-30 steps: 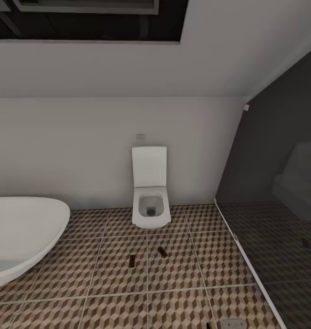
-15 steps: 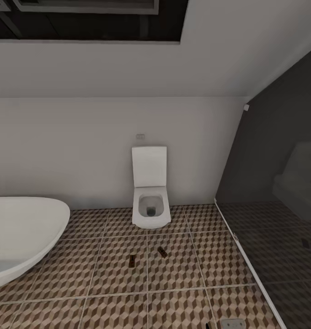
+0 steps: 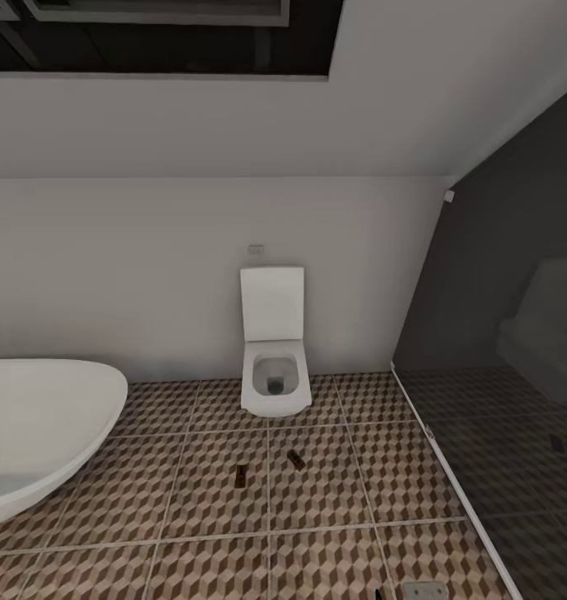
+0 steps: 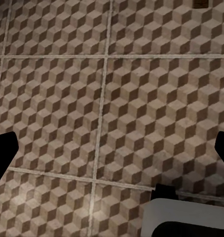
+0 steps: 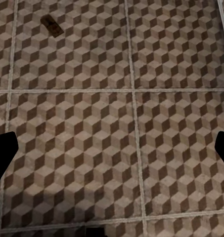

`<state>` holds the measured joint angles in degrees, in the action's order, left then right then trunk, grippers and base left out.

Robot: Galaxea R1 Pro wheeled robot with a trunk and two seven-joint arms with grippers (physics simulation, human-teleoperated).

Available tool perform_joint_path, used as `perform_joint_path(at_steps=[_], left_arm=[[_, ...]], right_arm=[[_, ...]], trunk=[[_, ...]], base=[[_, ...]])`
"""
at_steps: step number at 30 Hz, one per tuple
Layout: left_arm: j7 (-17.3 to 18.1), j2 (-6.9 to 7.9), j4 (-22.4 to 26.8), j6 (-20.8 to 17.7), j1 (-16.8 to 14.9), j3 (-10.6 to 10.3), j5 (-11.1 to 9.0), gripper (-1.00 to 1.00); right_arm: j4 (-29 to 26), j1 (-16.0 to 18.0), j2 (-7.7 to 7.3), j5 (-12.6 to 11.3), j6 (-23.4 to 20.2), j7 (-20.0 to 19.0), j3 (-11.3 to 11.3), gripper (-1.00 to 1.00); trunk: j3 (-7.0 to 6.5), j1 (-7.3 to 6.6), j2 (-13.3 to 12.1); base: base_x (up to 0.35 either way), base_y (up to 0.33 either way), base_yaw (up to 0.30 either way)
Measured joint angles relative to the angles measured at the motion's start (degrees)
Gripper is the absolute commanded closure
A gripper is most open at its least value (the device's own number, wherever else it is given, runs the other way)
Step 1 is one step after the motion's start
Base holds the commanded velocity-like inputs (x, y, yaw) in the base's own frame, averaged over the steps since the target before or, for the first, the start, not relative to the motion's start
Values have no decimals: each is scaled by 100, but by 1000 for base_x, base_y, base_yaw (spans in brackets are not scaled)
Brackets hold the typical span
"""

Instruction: Take the four mousetraps from the cabinet in the bathroom and place them on the bathroom floor. Make sure all four end up on the same floor surface, and ensure that at least two of them are either under or directly next to the same bathroom sink.

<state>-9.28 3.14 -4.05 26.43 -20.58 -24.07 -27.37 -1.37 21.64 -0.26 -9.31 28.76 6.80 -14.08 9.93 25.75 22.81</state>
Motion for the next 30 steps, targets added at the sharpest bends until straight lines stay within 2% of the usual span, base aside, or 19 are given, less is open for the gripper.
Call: perform_joint_path(at_steps=[11,30], left_arm=[[6,-3,-3,-1,2,-4,0,-100],[5,-3,-1,0,1,-5,0,-100]], right_arm=[[2,-1,-2,-2,0,3,-6,-100],[2,-2,-3,-3,0,3,-6,-100]], trunk=[[-16,0,0],[-178,0,0]], base=[[0,0,0],[0,0,0]])
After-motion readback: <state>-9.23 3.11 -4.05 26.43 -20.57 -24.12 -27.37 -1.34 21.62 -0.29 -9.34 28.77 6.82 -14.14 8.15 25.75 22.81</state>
